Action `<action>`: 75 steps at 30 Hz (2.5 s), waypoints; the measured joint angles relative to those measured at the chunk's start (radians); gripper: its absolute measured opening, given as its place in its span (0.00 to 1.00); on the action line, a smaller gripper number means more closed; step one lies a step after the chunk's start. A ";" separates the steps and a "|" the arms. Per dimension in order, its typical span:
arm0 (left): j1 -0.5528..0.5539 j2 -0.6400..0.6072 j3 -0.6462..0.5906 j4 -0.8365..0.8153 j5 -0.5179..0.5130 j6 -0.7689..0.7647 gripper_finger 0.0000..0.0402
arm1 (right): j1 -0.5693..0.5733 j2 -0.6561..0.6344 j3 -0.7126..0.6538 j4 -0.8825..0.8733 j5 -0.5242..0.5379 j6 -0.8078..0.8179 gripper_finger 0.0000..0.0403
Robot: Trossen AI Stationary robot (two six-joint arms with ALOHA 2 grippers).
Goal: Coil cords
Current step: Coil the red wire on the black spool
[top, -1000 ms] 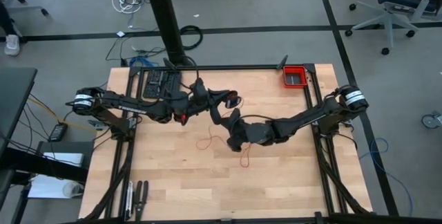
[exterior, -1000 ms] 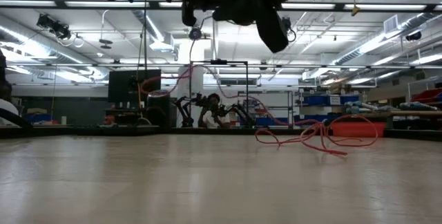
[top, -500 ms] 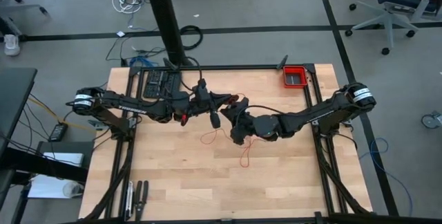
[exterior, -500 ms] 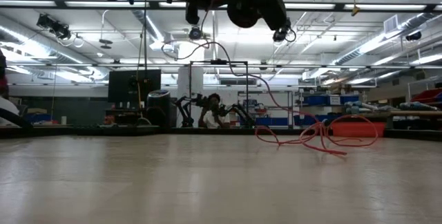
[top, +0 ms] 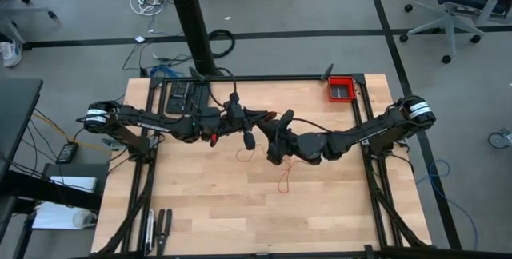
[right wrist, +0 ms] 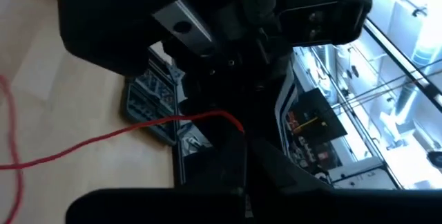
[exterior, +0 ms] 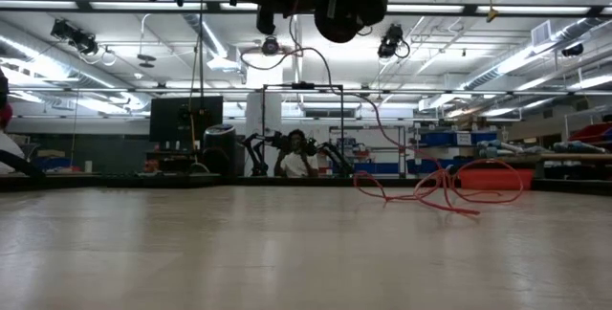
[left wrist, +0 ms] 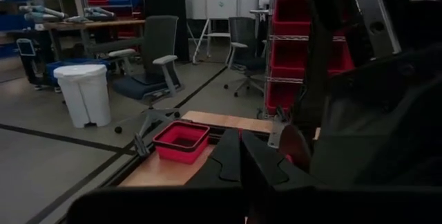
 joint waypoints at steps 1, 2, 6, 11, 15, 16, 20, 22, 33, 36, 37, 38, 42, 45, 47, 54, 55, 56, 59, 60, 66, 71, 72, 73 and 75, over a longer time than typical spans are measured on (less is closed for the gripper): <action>0.000 0.000 0.000 -0.001 -0.001 0.000 0.00 | 0.000 0.000 0.000 0.004 0.007 0.000 0.00; -0.002 0.000 0.000 -0.003 -0.002 0.000 0.00 | 0.000 0.000 0.000 0.007 0.013 -0.003 0.00; -0.005 0.000 0.000 -0.024 -0.025 -0.001 0.00 | 0.009 -0.010 0.000 0.014 0.043 -0.024 0.00; -0.005 0.000 0.000 -0.042 -0.043 -0.004 0.00 | 0.014 -0.069 0.000 0.013 0.062 -0.025 0.00; -0.005 0.000 0.000 -0.042 -0.046 -0.005 0.00 | 0.017 -0.121 0.000 -0.005 0.070 -0.025 0.00; -0.005 0.000 0.000 -0.042 -0.046 -0.005 0.00 | 0.020 -0.136 0.000 -0.018 0.078 -0.025 0.00; -0.005 0.000 0.000 -0.043 -0.058 -0.005 0.00 | 0.041 -0.187 0.000 -0.071 0.130 -0.026 0.00; -0.005 0.000 0.000 -0.042 -0.074 -0.005 0.00 | 0.057 -0.215 0.000 -0.088 0.138 -0.025 0.00; -0.005 -0.001 0.001 -0.037 -0.077 -0.005 0.00 | 0.154 -0.336 0.000 -0.140 0.300 -0.095 0.00; -0.005 -0.003 0.004 -0.032 -0.075 -0.004 0.00 | 0.176 -0.367 -0.001 -0.140 0.341 -0.122 0.00; -0.005 -0.003 0.002 -0.046 -0.079 -0.002 0.00 | 0.181 -0.377 -0.001 -0.136 0.362 -0.133 0.00; -0.005 -0.002 0.000 -0.054 -0.080 -0.001 0.00 | 0.186 -0.389 0.000 -0.137 0.381 -0.146 0.00; -0.005 -0.001 -0.001 -0.048 -0.080 0.000 0.00 | 0.193 -0.410 0.001 -0.225 0.436 -0.150 0.00; -0.005 -0.002 0.000 -0.050 -0.079 0.020 0.00 | 0.193 -0.417 0.000 -0.344 0.463 -0.064 0.00; -0.005 -0.004 -0.001 -0.057 -0.079 0.023 0.00 | 0.191 -0.416 0.000 -0.448 0.497 0.051 0.00; -0.006 -0.012 -0.001 -0.104 -0.079 0.020 0.00 | 0.172 -0.420 0.000 -0.930 0.312 0.754 0.02; -0.006 -0.012 -0.001 -0.104 -0.079 0.019 0.00 | 0.160 -0.417 0.000 -0.977 0.237 0.844 0.03; -0.006 -0.012 -0.001 -0.099 -0.078 0.019 0.00 | 0.146 -0.410 0.000 -1.018 0.172 0.922 0.03; -0.006 -0.012 -0.001 -0.072 -0.053 0.018 0.00 | 0.115 -0.380 -0.012 -1.080 0.035 1.073 0.07; -0.006 -0.012 -0.001 -0.063 -0.035 0.021 0.00 | 0.108 -0.374 -0.023 -1.071 0.000 1.101 0.08; -0.019 -0.013 -0.001 -0.050 0.096 0.156 0.00 | 0.071 -0.383 -0.083 -0.893 -0.152 1.119 0.14; -0.025 -0.013 -0.001 -0.050 0.109 0.206 0.00 | 0.065 -0.387 -0.109 -0.668 -0.283 0.968 0.14; -0.025 -0.013 -0.001 -0.050 0.115 0.206 0.00 | 0.055 -0.383 -0.109 -0.650 -0.301 0.957 0.14; -0.025 -0.013 -0.001 -0.050 0.115 0.206 0.00 | 0.044 -0.381 -0.109 -0.639 -0.311 0.949 0.14; -0.025 -0.013 -0.001 -0.049 0.118 0.206 0.00 | 0.024 -0.380 -0.109 -0.643 -0.331 0.944 0.14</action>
